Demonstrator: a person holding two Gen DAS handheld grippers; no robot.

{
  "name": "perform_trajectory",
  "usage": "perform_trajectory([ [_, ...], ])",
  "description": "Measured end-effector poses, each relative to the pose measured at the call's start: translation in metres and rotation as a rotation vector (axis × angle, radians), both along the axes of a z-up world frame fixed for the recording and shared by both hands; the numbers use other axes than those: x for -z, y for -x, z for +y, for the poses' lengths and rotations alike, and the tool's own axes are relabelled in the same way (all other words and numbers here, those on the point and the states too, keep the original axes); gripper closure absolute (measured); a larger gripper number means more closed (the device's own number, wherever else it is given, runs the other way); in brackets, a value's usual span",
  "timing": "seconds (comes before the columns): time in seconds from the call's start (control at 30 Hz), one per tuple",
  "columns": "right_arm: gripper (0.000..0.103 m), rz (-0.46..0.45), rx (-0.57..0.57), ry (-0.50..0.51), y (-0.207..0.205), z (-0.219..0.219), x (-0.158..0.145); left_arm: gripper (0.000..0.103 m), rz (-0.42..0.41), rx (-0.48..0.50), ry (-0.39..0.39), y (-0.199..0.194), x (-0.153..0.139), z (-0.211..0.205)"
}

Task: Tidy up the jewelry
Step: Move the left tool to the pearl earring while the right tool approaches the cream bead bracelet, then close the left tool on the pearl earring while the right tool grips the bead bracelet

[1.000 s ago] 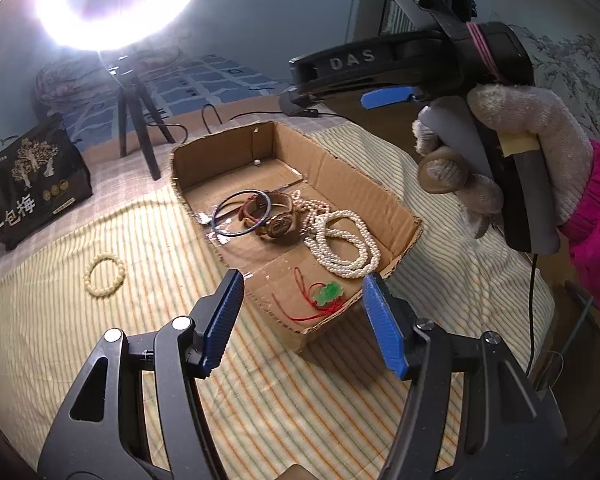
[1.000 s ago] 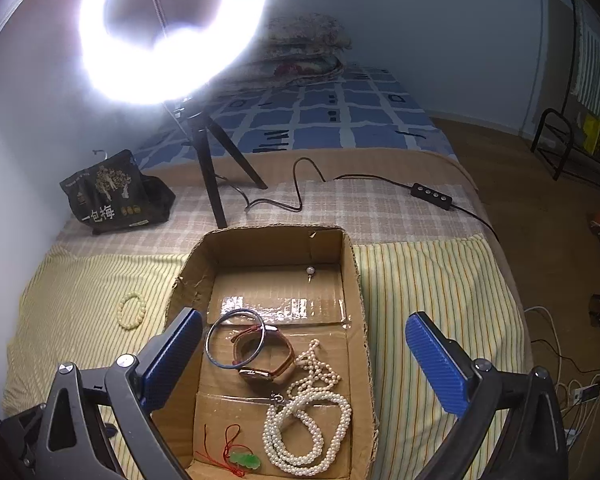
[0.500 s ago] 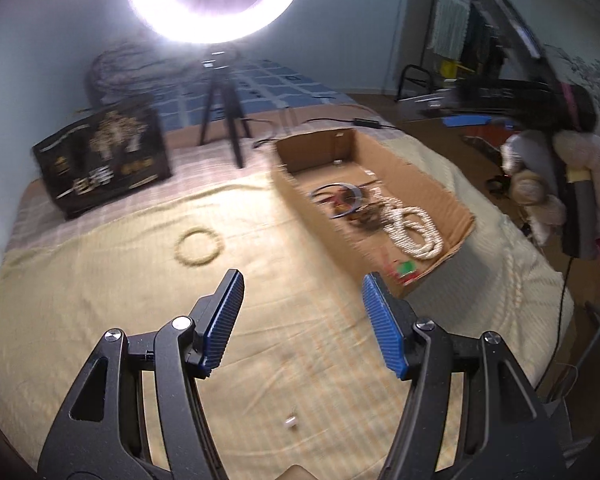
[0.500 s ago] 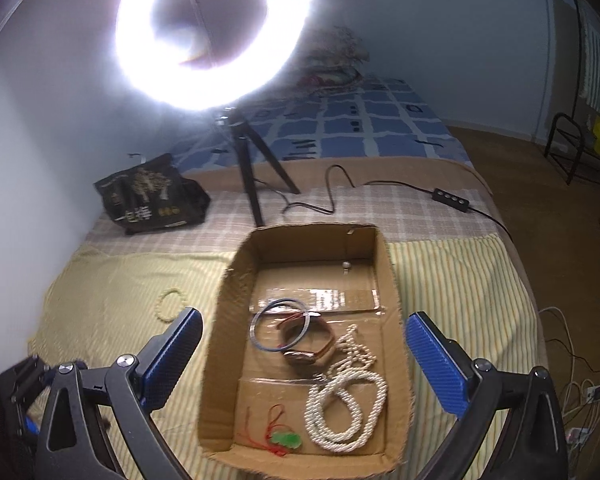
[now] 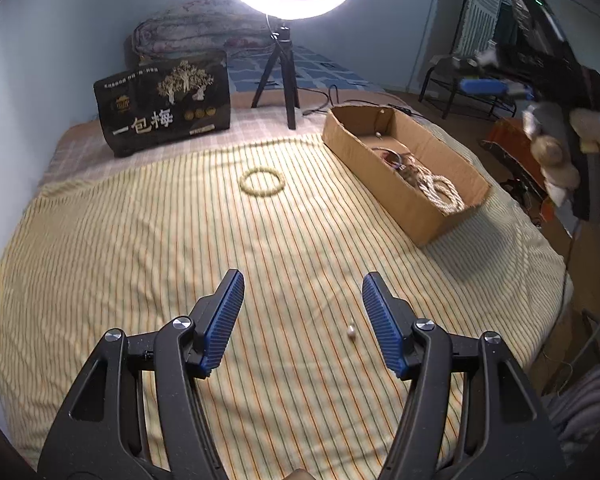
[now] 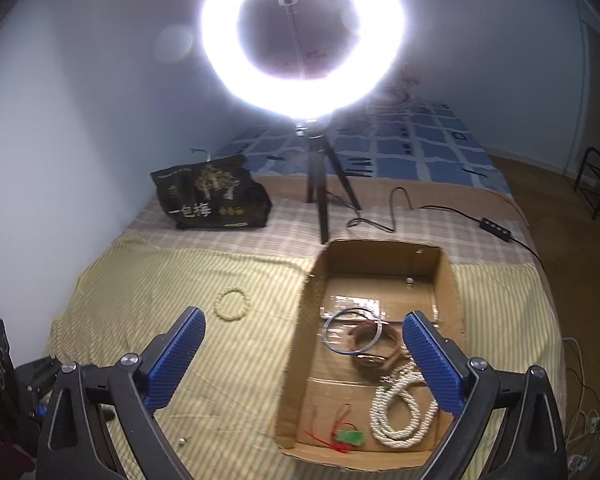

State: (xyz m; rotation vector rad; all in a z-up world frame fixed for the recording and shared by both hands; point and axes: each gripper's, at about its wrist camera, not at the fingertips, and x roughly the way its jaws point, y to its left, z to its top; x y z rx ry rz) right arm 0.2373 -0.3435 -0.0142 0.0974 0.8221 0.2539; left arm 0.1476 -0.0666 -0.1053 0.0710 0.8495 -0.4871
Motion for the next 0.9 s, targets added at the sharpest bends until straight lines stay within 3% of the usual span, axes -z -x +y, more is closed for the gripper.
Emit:
perform_trajectory([
  [0.17,0.007,0.004,-0.057,0.007,-0.005,0.024,0.0,0.042,0.015,0.053,0.003,0.017,0.006,-0.005],
  [0.33,0.015,0.054,-0.125,0.009,-0.017,0.048,0.007,0.068,0.05,0.11,-0.007,0.022,0.02,-0.02],
  [0.4,0.015,0.071,-0.145,0.007,-0.022,0.056,0.011,0.072,0.063,0.135,-0.003,0.023,0.026,-0.025],
  [0.57,0.025,0.148,-0.2,-0.031,-0.04,0.078,0.03,0.074,0.1,0.18,0.012,0.022,0.041,-0.034],
  [0.9,0.044,0.337,-0.199,-0.097,-0.09,0.112,0.085,0.074,0.145,0.172,0.028,0.008,0.06,-0.033],
])
